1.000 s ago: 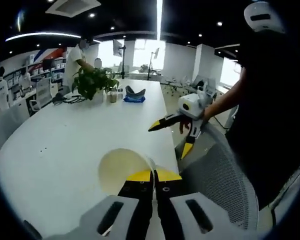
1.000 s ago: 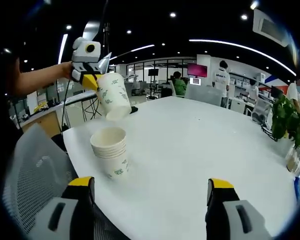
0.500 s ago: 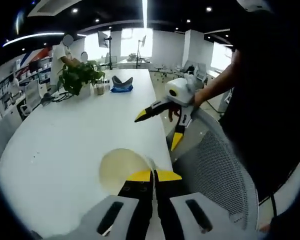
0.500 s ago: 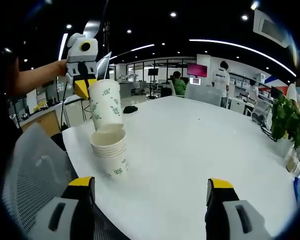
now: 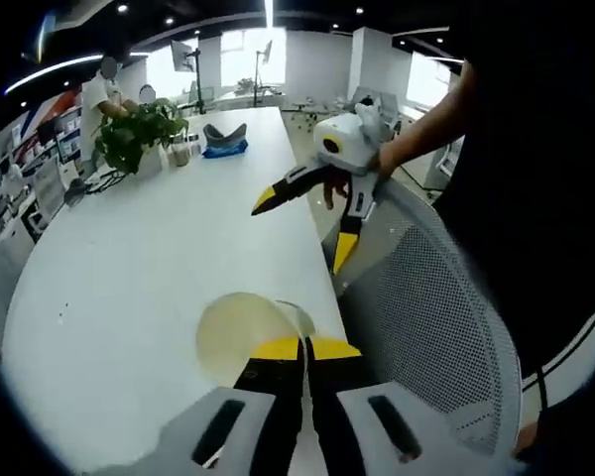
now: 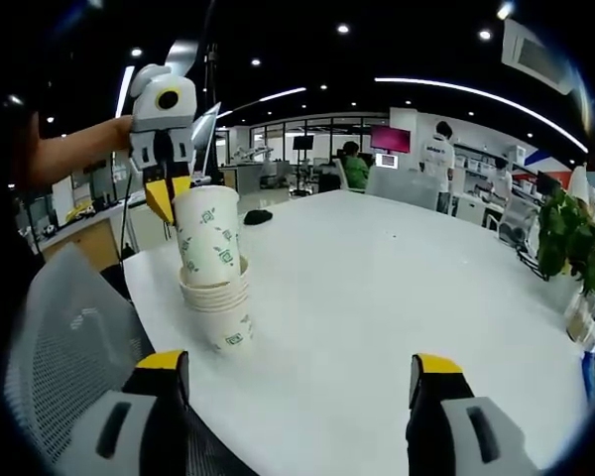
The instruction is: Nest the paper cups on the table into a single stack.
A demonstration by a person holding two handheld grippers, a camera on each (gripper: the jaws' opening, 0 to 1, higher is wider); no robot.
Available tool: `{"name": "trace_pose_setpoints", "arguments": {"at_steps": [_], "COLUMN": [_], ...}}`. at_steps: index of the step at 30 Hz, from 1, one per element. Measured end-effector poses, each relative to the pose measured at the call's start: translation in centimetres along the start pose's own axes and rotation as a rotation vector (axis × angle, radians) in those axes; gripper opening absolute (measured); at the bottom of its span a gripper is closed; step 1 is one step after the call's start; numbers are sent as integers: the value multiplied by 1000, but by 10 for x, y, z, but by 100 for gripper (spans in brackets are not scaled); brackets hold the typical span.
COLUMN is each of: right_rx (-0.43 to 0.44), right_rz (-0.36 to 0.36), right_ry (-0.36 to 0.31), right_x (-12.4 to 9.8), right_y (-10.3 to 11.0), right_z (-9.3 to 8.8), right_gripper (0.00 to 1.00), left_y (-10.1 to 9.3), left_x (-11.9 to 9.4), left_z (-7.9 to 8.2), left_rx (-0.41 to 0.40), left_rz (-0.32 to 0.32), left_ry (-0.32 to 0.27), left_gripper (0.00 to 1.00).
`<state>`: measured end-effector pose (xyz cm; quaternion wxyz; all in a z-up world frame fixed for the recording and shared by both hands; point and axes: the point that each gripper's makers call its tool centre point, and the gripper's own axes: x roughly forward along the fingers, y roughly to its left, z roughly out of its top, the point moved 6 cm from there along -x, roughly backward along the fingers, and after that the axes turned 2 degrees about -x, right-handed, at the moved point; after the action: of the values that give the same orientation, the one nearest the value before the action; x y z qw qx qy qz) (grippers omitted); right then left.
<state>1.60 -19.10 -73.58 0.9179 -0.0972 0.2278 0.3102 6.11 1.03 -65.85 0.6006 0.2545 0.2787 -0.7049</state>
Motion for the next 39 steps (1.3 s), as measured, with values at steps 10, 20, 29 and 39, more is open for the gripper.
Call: {"name": "trace_pose_setpoints", "arguments": {"at_steps": [10, 20, 29, 39], "right_rx": [-6, -6, -2, 0], "right_rz": [6, 7, 0, -3], "right_ry": [6, 8, 5, 9], "right_x": [0, 0, 0, 0], "right_y": [2, 3, 2, 0], "right_z": [0, 1, 0, -1], "right_gripper": [92, 92, 92, 91], "left_y": [0, 0, 4, 4], "left_x": [12, 21, 37, 46], "left_z": [5, 2, -5, -9], "left_rx": [65, 122, 164, 146], "left_rz": [-17, -50, -79, -138], "left_ry": [61, 149, 223, 229], "left_gripper": [0, 0, 0, 0]}}
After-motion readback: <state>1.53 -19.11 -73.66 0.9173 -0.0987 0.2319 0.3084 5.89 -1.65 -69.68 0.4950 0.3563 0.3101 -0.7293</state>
